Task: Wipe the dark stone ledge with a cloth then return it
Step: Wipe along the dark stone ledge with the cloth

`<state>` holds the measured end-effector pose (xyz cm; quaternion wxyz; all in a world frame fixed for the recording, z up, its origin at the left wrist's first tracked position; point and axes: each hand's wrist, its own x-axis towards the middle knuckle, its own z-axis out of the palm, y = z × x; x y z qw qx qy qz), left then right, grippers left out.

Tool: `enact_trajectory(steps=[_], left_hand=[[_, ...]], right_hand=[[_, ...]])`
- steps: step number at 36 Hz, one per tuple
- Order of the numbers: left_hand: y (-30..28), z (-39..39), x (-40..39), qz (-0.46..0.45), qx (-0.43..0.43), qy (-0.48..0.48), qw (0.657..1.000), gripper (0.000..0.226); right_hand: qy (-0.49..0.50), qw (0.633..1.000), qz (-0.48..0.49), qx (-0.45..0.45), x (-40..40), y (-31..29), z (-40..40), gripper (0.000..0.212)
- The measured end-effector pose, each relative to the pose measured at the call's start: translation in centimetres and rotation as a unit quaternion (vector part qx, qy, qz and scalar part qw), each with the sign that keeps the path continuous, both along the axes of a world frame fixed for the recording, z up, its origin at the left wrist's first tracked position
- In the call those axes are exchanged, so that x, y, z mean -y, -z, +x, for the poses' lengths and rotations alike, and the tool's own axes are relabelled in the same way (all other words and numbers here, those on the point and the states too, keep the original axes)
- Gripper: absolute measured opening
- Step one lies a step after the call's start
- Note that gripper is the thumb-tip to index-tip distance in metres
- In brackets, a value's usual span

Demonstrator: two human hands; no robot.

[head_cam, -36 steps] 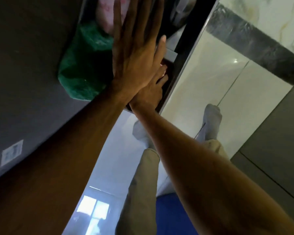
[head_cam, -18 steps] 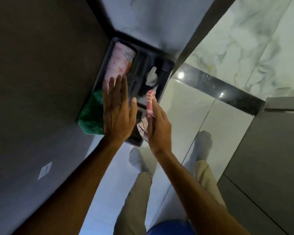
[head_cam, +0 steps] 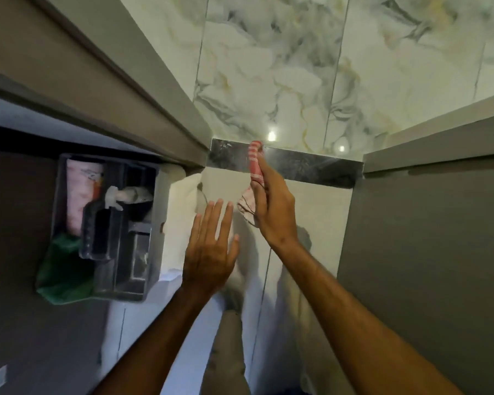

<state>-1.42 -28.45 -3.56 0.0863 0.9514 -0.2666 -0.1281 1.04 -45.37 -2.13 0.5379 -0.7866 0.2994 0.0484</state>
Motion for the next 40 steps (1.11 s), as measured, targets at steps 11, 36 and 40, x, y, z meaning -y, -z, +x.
enact_trajectory(steps=[11, 36, 40], left_hand=[[18.6, 1.4, 5.4, 0.125, -0.085, -0.002, 0.988, 0.071], [52.8, 8.3, -1.0, 0.009, 0.034, -0.095, 0.995, 0.065], [51.4, 8.3, -0.6, 0.096, 0.056, -0.131, 0.985, 0.066]], right_hand=[[0.058, 0.991, 0.082, -0.09, 3.6, 18.6, -3.6, 0.051], [-0.152, 0.921, -0.358, 0.035, -1.1, 53.1, 14.0, 0.062], [-0.361, 0.87, -0.328, 0.074, -4.0, 52.4, 13.2, 0.063]])
